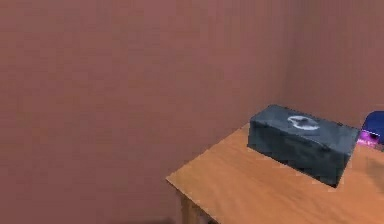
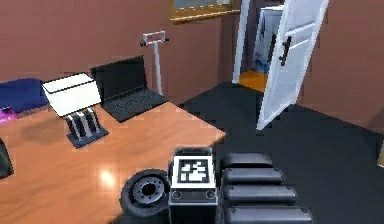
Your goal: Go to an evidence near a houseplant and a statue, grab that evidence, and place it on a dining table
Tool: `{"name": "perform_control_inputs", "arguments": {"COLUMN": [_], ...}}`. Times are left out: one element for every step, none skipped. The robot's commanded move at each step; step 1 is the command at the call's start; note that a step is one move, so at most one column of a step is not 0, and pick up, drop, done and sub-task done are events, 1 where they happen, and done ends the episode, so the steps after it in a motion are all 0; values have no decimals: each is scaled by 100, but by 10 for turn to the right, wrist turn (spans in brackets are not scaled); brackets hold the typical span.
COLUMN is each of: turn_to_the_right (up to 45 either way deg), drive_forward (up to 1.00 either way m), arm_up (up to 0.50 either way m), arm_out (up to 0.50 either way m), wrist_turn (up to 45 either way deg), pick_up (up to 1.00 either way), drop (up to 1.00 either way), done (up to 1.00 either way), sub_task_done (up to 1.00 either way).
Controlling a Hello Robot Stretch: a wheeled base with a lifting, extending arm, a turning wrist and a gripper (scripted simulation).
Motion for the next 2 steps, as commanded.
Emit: {"name": "perform_control_inputs", "arguments": {"turn_to_the_right": [450,120], "drive_forward": [0,0], "arm_up": [0,0], "arm_out": [0,0], "wrist_turn": [0,0], "pick_up": [0,0], "drop": [0,0], "done": [0,0], "sub_task_done": [0,0]}}
